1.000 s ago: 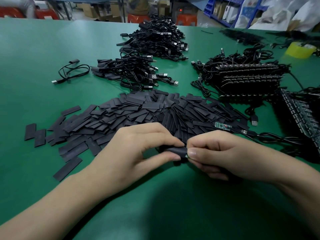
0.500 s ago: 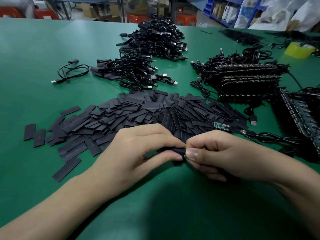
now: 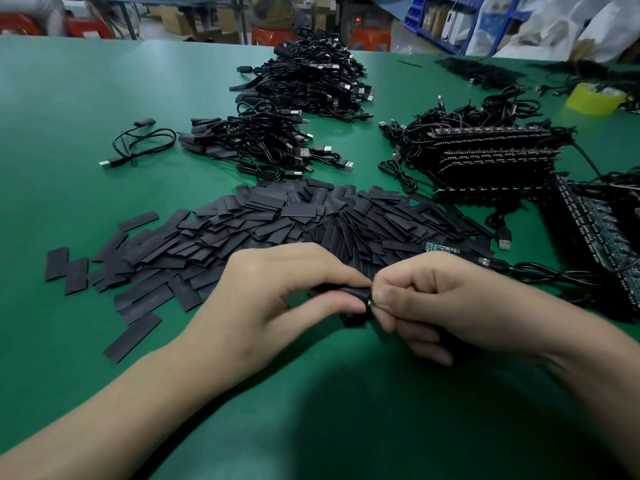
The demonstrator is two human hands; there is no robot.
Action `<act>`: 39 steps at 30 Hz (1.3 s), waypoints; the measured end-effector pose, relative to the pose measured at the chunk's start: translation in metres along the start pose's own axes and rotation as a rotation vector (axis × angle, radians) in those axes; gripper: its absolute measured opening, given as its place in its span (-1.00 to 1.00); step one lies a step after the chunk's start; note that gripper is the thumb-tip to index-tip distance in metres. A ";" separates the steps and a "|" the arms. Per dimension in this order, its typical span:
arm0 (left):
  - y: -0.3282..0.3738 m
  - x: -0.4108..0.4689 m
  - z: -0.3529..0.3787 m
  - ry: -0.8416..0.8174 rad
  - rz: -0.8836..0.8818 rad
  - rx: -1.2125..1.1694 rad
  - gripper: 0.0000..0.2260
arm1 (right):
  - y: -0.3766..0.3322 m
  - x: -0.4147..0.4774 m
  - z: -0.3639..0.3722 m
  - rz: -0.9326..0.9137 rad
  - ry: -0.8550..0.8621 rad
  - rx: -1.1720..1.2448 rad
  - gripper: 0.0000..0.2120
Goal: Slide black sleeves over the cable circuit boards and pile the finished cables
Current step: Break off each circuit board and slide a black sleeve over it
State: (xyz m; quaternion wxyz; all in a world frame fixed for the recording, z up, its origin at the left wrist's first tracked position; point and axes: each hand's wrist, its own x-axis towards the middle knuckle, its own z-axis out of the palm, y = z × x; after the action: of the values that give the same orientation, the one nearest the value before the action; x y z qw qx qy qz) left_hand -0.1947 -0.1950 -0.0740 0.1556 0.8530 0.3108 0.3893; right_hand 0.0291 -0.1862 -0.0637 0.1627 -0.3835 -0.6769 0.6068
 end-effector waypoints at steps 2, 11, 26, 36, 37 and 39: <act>-0.007 -0.002 0.000 0.029 -0.047 -0.053 -0.86 | -0.001 0.000 -0.001 -0.030 0.028 -0.004 -0.72; -0.014 -0.004 0.002 0.075 -0.118 -0.110 -0.85 | -0.004 0.000 0.000 -0.049 0.052 -0.007 -0.76; -0.017 -0.005 0.001 0.059 -0.121 -0.124 -0.84 | -0.005 -0.002 -0.001 -0.020 0.058 -0.027 -0.76; -0.011 -0.004 0.005 0.054 -0.089 -0.127 -0.85 | -0.004 0.000 0.005 -0.052 0.087 -0.065 -0.76; -0.011 -0.004 0.005 0.060 -0.088 -0.122 -0.85 | -0.004 0.000 0.006 -0.060 0.097 -0.080 -0.76; -0.011 -0.003 0.004 0.081 -0.086 -0.101 -0.85 | -0.006 -0.001 0.005 -0.068 0.123 -0.118 -0.76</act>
State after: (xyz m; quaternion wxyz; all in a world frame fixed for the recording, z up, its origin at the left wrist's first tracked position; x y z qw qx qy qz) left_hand -0.1979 -0.1889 -0.0837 0.2024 0.8136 0.3330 0.4314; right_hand 0.0240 -0.1905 -0.0585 0.2019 -0.4057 -0.7128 0.5353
